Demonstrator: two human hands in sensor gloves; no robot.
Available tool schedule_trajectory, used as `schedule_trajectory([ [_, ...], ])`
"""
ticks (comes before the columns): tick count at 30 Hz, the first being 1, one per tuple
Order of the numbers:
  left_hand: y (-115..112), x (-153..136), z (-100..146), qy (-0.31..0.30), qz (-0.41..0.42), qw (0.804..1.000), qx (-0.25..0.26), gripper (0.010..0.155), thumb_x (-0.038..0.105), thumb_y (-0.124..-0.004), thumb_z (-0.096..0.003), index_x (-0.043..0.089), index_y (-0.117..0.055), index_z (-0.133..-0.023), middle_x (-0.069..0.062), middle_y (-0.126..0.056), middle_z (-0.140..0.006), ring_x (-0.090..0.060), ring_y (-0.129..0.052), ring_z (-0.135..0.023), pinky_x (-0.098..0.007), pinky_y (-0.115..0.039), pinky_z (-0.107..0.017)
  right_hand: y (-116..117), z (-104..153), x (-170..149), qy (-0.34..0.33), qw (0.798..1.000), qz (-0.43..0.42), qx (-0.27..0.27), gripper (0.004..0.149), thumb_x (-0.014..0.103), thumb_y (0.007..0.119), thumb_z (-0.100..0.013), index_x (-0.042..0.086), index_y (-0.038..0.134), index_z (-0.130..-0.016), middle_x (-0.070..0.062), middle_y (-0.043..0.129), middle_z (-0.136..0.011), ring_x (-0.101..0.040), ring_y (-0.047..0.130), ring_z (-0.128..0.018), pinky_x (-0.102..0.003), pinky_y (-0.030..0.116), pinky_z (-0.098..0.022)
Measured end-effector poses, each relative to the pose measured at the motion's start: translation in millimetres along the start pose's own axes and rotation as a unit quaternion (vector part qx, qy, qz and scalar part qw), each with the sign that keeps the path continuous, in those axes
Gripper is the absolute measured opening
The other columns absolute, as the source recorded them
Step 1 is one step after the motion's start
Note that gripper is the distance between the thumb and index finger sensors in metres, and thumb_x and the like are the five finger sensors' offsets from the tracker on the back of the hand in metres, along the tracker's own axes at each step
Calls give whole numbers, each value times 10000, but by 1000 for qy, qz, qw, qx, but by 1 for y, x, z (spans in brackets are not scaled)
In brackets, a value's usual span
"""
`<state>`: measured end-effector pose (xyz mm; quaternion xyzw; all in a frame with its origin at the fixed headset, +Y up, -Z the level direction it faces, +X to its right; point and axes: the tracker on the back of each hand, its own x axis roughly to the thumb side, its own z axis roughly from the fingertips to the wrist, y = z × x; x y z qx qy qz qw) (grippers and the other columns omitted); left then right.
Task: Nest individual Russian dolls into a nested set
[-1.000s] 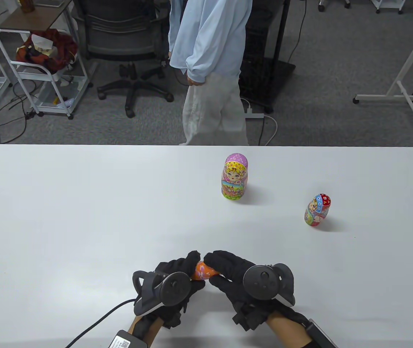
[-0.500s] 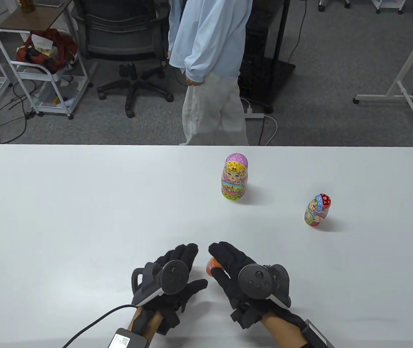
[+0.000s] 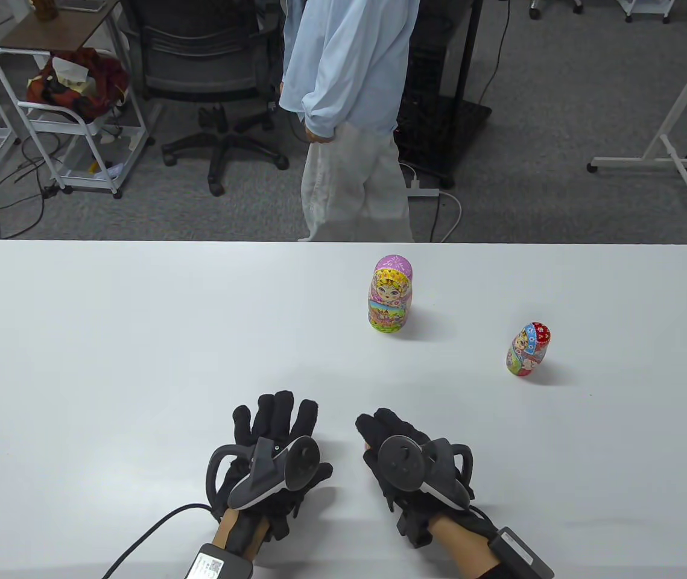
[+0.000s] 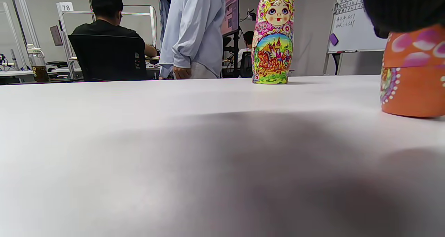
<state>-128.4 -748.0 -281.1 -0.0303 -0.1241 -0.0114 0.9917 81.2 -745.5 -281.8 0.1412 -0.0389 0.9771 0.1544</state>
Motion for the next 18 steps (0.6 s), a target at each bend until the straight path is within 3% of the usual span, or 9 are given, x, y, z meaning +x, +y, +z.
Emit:
schedule_trajectory([
  [5, 4, -5, 3, 6, 27, 1000, 8, 980, 765, -612, -382, 299, -162, -1117, -160, -147, -1178, -407, -245, -1096, -736, -204, -710, -2, 1, -2, 5, 1000, 4, 5, 553, 393, 803, -466, 367, 578, -970, -57, 623, -1057, -289, 807, -904, -478, 712, -669],
  [8, 6, -7, 3, 9, 39, 999, 14, 976, 765, -610, -385, 298, -166, -1118, -161, -152, -1178, -406, -250, -1096, -736, -206, -709, -4, 2, -5, -2, 999, -19, 28, 580, 487, 771, -461, 405, 541, -986, -83, 583, -1085, -353, 742, -938, -533, 662, -677],
  [11, 6, -8, 3, 10, 42, 999, 12, 974, 764, -610, -385, 298, -170, -1118, -160, -157, -1178, -406, -254, -1096, -737, -205, -708, -24, 1, -9, 0, 1000, -28, -13, 635, 555, 737, -453, 428, 460, -1010, -82, 536, -1111, -372, 687, -970, -558, 627, -689],
  [14, 6, -9, 3, 11, 46, 999, 17, 974, 765, -609, -384, 299, -170, -1118, -160, -159, -1179, -406, -255, -1097, -738, -202, -707, -56, -8, -25, 62, 995, -27, -78, 633, 562, 721, -465, 417, 456, -1020, -68, 466, -1140, -378, 580, -1025, -582, 548, -729],
  [17, 8, -10, 2, 15, 52, 998, 22, 974, 768, -606, -385, 298, -172, -1119, -158, -158, -1180, -406, -252, -1097, -740, -192, -704, -79, -26, -55, 176, 979, -27, -103, 633, 566, 706, -477, 469, 404, -1024, -32, 323, -1175, -358, 414, -1088, -590, 431, -783],
  [18, 8, -11, 2, 16, 52, 998, 24, 975, 770, -604, -384, 300, -171, -1120, -157, -157, -1181, -406, -249, -1098, -742, -187, -701, -88, -39, -75, 248, 963, -29, -98, 631, 559, 703, -481, 503, 376, -1018, -11, 252, -1183, -334, 338, -1112, -579, 373, -813],
])
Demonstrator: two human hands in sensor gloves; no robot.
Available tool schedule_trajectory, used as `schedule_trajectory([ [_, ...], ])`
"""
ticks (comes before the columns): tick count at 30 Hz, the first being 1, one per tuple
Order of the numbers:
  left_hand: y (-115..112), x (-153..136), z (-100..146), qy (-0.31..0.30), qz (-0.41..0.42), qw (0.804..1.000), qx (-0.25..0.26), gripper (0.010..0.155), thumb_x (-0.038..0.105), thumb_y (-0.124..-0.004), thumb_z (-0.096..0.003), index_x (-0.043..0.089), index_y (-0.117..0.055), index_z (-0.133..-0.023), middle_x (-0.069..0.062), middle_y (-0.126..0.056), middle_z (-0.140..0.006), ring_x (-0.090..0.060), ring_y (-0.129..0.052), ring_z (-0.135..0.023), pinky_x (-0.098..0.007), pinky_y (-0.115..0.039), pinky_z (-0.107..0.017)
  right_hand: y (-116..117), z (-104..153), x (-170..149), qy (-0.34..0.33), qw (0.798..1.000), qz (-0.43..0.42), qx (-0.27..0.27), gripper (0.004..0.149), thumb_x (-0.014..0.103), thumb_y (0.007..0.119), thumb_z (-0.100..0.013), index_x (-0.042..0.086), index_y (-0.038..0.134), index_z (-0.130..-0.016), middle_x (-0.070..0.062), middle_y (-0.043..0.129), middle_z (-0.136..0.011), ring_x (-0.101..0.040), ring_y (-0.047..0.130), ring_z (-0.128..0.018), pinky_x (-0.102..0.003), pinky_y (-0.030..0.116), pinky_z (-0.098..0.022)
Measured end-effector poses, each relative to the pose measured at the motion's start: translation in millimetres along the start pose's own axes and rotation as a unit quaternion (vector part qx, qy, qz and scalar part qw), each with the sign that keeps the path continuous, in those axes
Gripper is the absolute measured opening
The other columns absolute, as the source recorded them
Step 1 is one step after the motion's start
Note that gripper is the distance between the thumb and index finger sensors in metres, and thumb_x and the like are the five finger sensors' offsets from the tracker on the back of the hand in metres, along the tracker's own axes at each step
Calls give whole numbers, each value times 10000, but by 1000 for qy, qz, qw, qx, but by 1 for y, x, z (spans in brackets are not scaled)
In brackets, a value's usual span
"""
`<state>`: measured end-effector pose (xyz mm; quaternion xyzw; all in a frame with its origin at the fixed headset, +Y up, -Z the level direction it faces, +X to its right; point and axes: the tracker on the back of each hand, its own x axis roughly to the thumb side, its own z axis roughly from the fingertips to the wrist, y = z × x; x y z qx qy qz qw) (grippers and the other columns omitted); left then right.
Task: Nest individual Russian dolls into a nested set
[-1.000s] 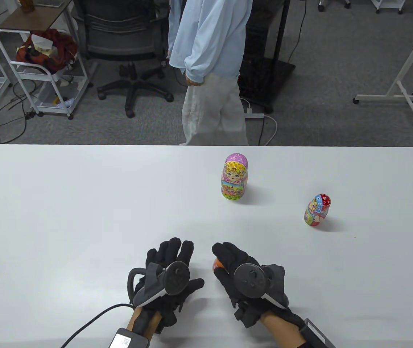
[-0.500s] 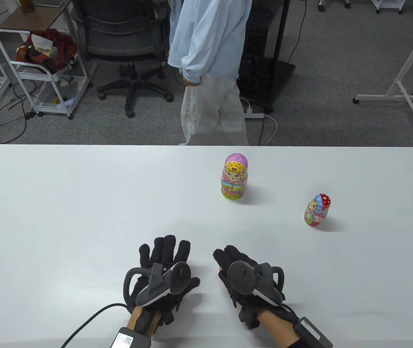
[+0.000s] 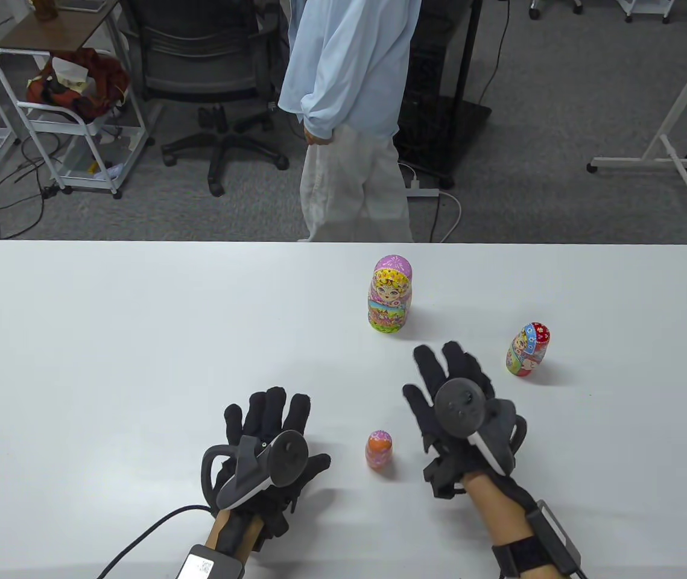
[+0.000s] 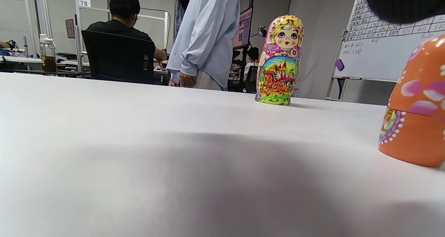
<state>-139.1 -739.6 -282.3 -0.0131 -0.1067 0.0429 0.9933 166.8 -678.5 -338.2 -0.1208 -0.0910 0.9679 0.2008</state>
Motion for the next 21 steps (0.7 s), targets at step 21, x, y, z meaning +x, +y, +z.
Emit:
schedule_trajectory([
  [21, 0, -7, -5, 9, 13, 1000, -1, 971, 774, -598, -387, 303, -171, -1122, -155, -172, -1185, -407, -258, -1098, -745, -179, -699, 10, -95, -86, 259, 962, 73, 54, 576, 491, 702, -529, 626, 340, -956, -13, 415, -1160, -221, 685, -1027, -436, 543, -850],
])
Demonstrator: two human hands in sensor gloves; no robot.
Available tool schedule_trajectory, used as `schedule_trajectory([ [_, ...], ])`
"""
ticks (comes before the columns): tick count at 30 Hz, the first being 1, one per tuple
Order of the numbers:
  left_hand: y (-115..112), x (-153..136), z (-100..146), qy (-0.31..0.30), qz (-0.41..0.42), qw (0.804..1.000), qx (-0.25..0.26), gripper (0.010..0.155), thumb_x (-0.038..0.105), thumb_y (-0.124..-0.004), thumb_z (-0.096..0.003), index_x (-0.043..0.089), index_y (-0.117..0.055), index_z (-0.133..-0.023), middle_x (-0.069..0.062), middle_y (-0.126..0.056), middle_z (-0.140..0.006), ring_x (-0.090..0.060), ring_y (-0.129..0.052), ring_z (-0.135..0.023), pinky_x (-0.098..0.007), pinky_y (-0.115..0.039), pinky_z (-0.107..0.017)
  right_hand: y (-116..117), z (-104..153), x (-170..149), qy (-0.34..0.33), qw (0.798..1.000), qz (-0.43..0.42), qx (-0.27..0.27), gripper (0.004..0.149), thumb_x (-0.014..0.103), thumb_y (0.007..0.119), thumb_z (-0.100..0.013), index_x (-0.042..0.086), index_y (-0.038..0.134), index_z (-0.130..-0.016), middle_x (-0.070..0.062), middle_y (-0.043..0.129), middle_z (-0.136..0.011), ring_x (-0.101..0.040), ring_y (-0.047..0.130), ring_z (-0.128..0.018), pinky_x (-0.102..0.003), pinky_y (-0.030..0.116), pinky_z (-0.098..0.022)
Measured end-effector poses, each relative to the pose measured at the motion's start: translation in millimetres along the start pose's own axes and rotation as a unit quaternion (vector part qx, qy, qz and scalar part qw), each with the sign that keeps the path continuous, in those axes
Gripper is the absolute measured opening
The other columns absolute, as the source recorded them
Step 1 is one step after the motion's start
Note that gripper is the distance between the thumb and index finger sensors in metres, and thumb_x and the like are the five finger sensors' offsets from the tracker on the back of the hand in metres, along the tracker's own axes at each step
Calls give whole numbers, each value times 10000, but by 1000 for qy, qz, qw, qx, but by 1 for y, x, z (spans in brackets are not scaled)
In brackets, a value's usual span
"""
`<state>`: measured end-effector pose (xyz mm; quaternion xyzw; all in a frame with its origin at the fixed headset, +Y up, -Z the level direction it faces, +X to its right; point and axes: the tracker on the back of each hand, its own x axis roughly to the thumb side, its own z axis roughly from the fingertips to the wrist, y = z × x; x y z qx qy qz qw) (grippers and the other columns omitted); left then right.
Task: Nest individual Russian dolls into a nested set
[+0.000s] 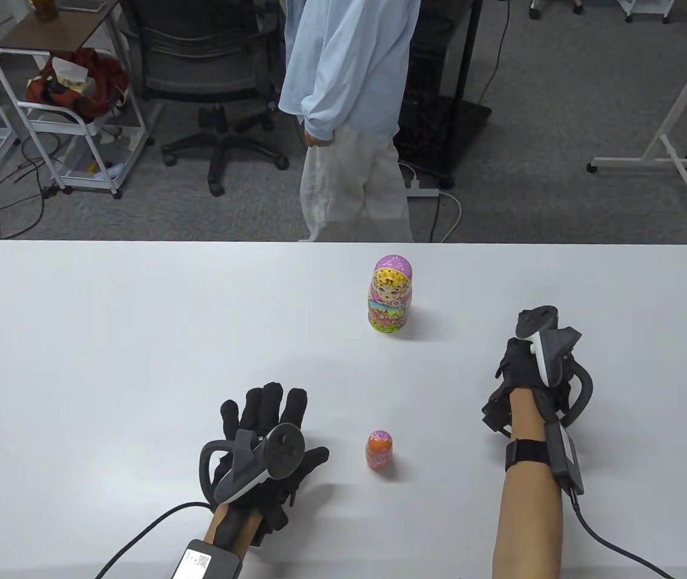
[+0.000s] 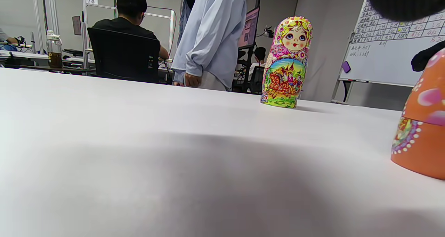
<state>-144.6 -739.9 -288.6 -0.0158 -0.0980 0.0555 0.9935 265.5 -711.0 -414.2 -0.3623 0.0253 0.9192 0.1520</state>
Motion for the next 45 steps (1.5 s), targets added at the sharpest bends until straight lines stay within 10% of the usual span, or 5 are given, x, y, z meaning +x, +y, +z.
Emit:
schedule_trajectory([
  [5, 5, 1, 1, -5, 15, 1000, 13, 972, 773, -599, -389, 300, -170, -1122, -155, -177, -1185, -404, -265, -1099, -742, -191, -703, -21, 43, 9, -180, 975, -131, 11, 580, 467, 748, -488, 541, 427, -965, -89, 524, -1102, -279, 781, -915, -505, 593, -763],
  [11, 15, 8, 8, -25, 26, 997, 74, 979, 767, -630, -383, 284, -200, -1119, -141, -249, -1185, -383, -344, -1097, -732, -253, -717, -34, 123, 26, -411, 879, -229, 71, 586, 462, 746, -489, 489, 427, -980, -128, 542, -1081, -301, 805, -874, -521, 643, -709],
  [17, 26, 15, 18, -44, 58, 989, 132, 1041, 775, -702, -350, 230, -244, -1110, -122, -361, -1178, -353, -460, -1091, -699, -396, -744, -5, 187, 35, -507, 809, -274, 114, 587, 471, 754, -488, 480, 434, -980, -123, 546, -1077, -298, 807, -866, -520, 651, -704],
  [32, 28, 20, 22, -70, 87, 985, 133, 1021, 741, -857, -280, 184, -477, -1047, -29, -816, -981, -175, -971, -805, -454, -827, -618, 26, 222, 33, -567, 760, -292, 126, 595, 464, 779, -468, 434, 457, -968, -137, 569, -1050, -292, 839, -826, -507, 688, -675],
  [45, 26, 19, 18, -63, 87, 988, 111, 945, 705, -882, -298, 188, -556, -1019, -27, -883, -884, -117, -1003, -614, -430, -856, -556, 30, 228, 34, -553, 779, -281, 92, 594, 464, 767, -470, 401, 454, -971, -159, 587, -1034, -293, 858, -802, -508, 700, -659],
])
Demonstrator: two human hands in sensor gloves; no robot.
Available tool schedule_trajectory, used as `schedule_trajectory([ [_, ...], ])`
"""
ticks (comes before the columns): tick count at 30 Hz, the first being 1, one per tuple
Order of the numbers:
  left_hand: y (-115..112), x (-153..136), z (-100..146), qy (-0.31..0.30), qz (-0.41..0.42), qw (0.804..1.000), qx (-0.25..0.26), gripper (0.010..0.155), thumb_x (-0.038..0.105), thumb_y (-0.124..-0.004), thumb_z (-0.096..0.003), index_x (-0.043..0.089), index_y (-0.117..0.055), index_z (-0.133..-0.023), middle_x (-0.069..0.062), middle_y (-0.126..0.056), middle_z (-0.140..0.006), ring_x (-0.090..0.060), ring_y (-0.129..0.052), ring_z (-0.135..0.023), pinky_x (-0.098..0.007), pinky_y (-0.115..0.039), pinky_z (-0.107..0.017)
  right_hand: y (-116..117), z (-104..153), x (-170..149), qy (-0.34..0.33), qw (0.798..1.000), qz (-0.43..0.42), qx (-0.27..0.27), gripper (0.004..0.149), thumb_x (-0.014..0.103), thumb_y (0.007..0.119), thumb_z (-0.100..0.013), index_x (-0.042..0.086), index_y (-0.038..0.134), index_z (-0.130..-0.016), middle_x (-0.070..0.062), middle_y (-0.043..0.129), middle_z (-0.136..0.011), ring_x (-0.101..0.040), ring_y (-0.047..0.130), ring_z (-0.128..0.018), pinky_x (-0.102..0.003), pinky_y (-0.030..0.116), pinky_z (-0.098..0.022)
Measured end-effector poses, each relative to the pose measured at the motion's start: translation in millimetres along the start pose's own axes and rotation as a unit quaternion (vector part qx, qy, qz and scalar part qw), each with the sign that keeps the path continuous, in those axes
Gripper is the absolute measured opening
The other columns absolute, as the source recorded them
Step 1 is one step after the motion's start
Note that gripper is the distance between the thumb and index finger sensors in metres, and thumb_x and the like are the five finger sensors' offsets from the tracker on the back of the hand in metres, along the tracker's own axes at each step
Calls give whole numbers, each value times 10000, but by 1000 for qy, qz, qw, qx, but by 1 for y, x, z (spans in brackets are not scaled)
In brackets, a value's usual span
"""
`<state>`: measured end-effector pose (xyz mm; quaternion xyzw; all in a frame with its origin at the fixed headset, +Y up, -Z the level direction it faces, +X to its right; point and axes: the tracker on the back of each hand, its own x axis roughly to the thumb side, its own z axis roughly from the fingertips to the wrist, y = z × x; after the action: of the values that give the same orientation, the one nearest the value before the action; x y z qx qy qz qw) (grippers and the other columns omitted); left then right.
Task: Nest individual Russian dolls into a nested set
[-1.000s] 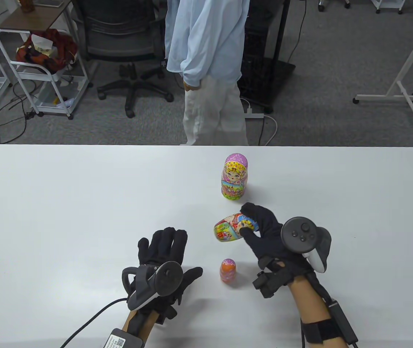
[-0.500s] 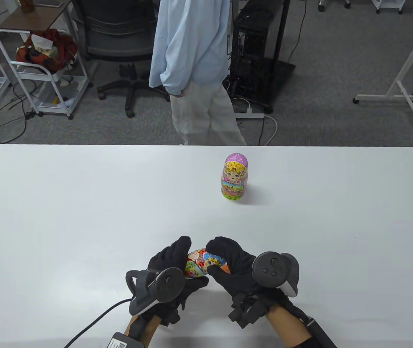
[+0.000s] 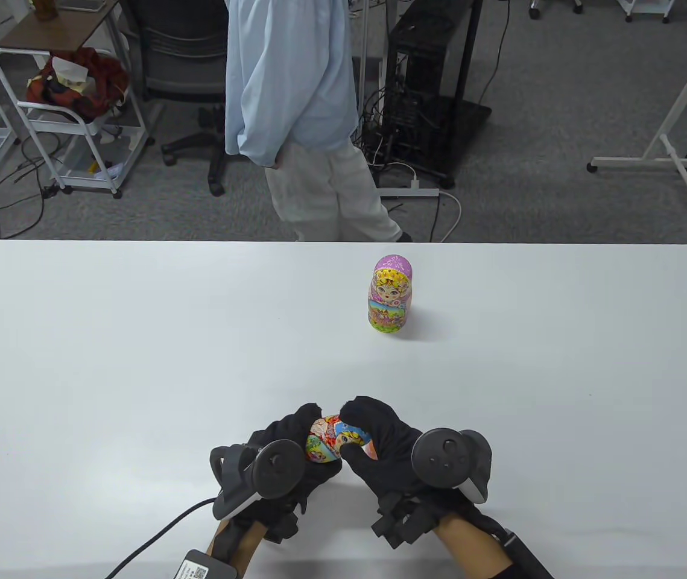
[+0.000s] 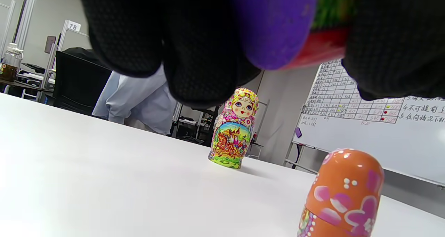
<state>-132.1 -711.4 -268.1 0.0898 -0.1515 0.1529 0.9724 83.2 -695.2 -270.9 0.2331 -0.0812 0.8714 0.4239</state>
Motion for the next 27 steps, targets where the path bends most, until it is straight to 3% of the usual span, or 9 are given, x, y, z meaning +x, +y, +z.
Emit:
schedule_trajectory([
  [9, -3, -6, 0, 25, -29, 999, 3, 939, 712, -891, -297, 177, -593, -1009, -18, -907, -854, -117, -1012, -589, -428, -863, -543, -2, 1, 5, -5, 999, 40, -26, 598, 476, 773, -467, 404, 451, -966, -147, 586, -1028, -280, 859, -797, -501, 705, -657],
  [15, -1, -13, 1, 30, -6, 999, 7, 938, 727, -869, -300, 197, -571, -1016, -8, -883, -882, -126, -1009, -644, -429, -856, -556, -30, 2, 2, 5, 995, 71, -72, 606, 505, 753, -475, 424, 426, -978, -123, 568, -1038, -291, 817, -816, -529, 665, -665],
  [17, -1, -14, 2, 33, -3, 999, 16, 937, 732, -862, -300, 213, -560, -1019, -4, -873, -897, -133, -1005, -666, -432, -850, -564, -41, 1, -3, 36, 990, 104, -84, 630, 501, 756, -479, 403, 402, -990, -129, 564, -1040, -303, 808, -821, -538, 655, -665],
  [19, -1, -15, 2, 35, -1, 999, 19, 938, 738, -851, -303, 242, -528, -1031, -7, -848, -923, -146, -990, -700, -441, -838, -577, -50, 1, -10, 67, 980, 162, -95, 677, 496, 760, -479, 367, 353, -1004, -128, 558, -1043, -303, 802, -829, -537, 651, -668],
  [23, -2, -14, 2, 34, -3, 999, 15, 941, 754, -841, -299, 294, -498, -1045, -18, -830, -945, -160, -976, -727, -449, -828, -588, -56, -1, -33, 169, 935, 301, -78, 717, 482, 773, -482, 292, 334, -1017, -129, 549, -1052, -313, 792, -844, -538, 648, -671],
  [27, -4, -14, 2, 32, -9, 999, 6, 944, 760, -839, -296, 310, -492, -1050, -18, -833, -944, -162, -977, -727, -451, -828, -588, -47, -2, -70, 270, 884, 382, 17, 718, 451, 782, -490, 290, 335, -1028, -153, 537, -1061, -336, 784, -853, -547, 646, -667],
])
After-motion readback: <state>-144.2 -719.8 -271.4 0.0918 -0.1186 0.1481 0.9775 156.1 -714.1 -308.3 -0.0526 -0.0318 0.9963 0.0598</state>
